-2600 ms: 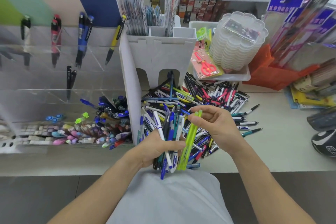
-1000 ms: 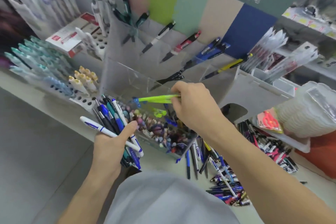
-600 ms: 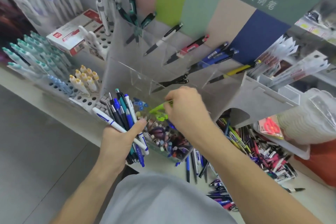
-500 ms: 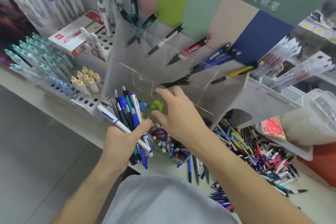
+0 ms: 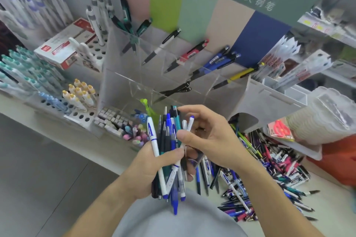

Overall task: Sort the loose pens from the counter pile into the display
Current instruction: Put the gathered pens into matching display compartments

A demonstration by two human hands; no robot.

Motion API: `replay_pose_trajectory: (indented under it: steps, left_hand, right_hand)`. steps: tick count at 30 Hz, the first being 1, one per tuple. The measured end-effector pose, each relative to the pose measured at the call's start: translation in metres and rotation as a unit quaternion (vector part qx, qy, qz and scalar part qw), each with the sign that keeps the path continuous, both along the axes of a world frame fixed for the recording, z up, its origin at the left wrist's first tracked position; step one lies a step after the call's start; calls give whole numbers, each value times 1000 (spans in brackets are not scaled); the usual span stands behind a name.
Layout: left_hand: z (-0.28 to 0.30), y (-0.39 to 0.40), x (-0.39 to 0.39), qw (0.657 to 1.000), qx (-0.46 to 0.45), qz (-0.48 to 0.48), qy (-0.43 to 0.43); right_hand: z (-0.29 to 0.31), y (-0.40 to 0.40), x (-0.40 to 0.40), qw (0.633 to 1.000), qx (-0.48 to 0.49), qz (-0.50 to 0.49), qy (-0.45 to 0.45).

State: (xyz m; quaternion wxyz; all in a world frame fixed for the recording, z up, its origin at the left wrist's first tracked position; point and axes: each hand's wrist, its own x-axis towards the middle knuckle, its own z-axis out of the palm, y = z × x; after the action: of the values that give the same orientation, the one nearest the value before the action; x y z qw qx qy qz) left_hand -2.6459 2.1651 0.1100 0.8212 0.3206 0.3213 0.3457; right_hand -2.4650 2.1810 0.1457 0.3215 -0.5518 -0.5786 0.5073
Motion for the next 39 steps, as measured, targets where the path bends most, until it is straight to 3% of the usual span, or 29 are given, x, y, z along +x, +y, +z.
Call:
replay_pose_trajectory:
  steps: [3,11,16,18,21,27,29,32,35,39]
  left_hand:
    - [-1,-4,4,999,20,-33,15]
    - [-4,-7,6,979,91,-96,153]
    - [-3,-9,4,972,98,-135,162]
    - [-8,-10,4,978,81,-124,149]
    - [-11,-9,7,986,54,-97,122]
    - [-15,-3,11,995,11,-65,70]
    - [-16,-2,12,997,3,-65,41]
    - [-15,-3,12,999,-11,-31,40]
    - [-11,-3,13,998,-40,-3,41]
    - [-5,-1,13,997,-52,33,51]
  right_hand:
    - [0,-2,9,1000,-17,8,4]
    - [5,0,18,999,26,-36,6]
    - [30,6,32,964,38,-206,166]
    - [39,6,39,948,70,-251,183]
    - [47,0,41,953,94,-251,145]
    - [30,-10,29,991,6,-129,25]
    - [22,-11,27,990,18,-141,-25]
    - [22,-11,29,980,35,-195,-8]
    - [35,-5,27,961,85,-254,68]
    - [53,19,21,905,270,-319,84]
